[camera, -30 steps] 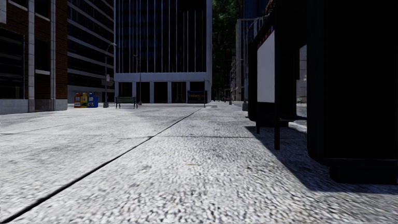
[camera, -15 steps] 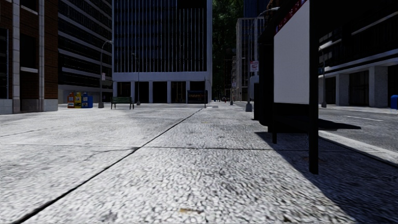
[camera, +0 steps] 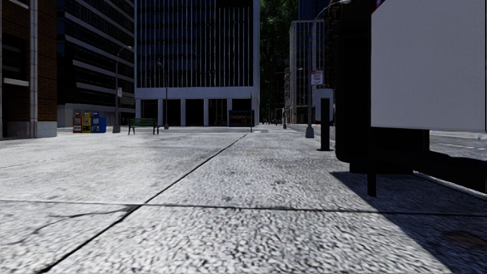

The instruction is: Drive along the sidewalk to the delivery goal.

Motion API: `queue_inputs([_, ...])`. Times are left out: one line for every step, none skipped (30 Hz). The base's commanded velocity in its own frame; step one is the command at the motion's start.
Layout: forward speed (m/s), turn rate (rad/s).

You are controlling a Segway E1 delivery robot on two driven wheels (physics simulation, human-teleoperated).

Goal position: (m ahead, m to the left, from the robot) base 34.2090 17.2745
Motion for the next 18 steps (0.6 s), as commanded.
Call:
queue_inputs([2.00, 0.00])
queue_inputs([2.00, 0.00])
queue_inputs([2.00, 0.00])
queue_inputs([2.00, 0.00])
queue_inputs([2.00, 0.00])
queue_inputs([2.00, 0.00])
queue_inputs([2.00, 0.00])
queue_inputs([2.00, 0.00])
queue_inputs([2.00, 0.00])
queue_inputs([2.00, 0.00])
queue_inputs([2.00, 0.00])
queue_inputs([2.00, 0.00])
queue_inputs([2.00, 0.00])
queue_inputs([2.00, 0.00])
queue_inputs([2.00, 0.00])
queue_inputs([2.00, 0.00])
queue_inputs([2.00, 0.00])
queue_inputs([2.00, 0.00])
